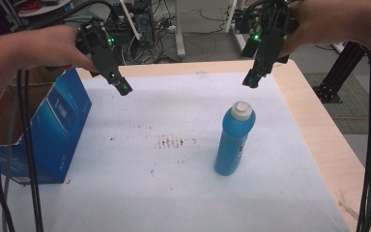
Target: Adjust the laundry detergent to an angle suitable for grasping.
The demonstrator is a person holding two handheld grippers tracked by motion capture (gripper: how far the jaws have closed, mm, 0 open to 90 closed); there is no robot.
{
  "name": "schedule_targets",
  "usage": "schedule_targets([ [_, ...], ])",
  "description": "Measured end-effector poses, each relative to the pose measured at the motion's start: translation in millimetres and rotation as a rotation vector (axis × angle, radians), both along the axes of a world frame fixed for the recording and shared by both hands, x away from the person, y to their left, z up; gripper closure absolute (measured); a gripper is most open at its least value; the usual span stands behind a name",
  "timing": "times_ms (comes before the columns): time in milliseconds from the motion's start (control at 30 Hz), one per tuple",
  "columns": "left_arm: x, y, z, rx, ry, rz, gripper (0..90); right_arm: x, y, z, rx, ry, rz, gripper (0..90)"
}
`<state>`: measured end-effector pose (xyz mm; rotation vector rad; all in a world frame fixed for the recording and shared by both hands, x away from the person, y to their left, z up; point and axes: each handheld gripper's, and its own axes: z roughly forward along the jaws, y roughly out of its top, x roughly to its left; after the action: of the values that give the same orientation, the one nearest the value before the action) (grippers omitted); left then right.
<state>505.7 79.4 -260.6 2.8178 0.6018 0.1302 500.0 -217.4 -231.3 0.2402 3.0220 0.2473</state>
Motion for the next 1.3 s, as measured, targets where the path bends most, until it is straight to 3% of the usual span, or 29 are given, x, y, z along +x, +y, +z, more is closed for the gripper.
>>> schedule_targets([
  [133, -1.4, 3.9, -6.1, -0.025, -0.010, 0.041, 1.6, 1.3, -1.1, -0.5, 0.000, 0.002, -0.011, 10.7],
  [167, -2.7, 9.0, -13.2, -0.071, -0.019, 0.076, 1.7, 3.0, -1.7, -0.9, 0.003, 0.004, -0.017, 10.7],
  [333, -5.2, 15.3, -21.9, -0.150, -0.057, 0.138, 1.7, 3.6, -2.1, -2.8, -0.004, 0.002, -0.011, 10.7],
  [367, -5.2, 15.3, -21.9, -0.150, -0.057, 0.138, 1.7, 3.6, -2.1, -2.8, -0.004, 0.002, -0.011, 10.7],
  [400, -6.4, 16.1, -24.5, -0.181, -0.073, 0.160, 1.7, 3.7, -2.7, -3.4, 0.003, 0.002, -0.008, 10.7],
  [567, -9.8, 17.8, -31.8, -0.254, -0.142, 0.206, 1.7, 4.1, -4.6, -5.2, 0.000, 0.003, -0.021, 10.7],
  [733, -17.5, 17.8, -39.9, -0.343, -0.236, 0.253, 1.7, 6.2, -5.3, -7.1, 0.008, 0.006, -0.024, 10.7],
  [800, -23.1, 15.8, -42.4, -0.367, -0.287, 0.262, 1.7, 6.5, -5.4, -7.5, 0.009, 0.009, -0.027, 10.7],
  [833, -23.1, 15.8, -42.4, -0.367, -0.287, 0.262, 1.6, 6.5, -5.4, -7.5, 0.009, 0.009, -0.027, 10.7],
  [900, -28.7, 12.1, -46.1, -0.381, -0.326, 0.263, 1.7, 7.6, -5.5, -8.0, 0.008, 0.011, -0.020, 10.7],
  [1300, -53.4, 0.4, -73.0, -0.500, -0.398, 0.271, 1.7, 8.4, -3.5, -10.3, 0.005, 0.029, -0.021, 10.8],
])
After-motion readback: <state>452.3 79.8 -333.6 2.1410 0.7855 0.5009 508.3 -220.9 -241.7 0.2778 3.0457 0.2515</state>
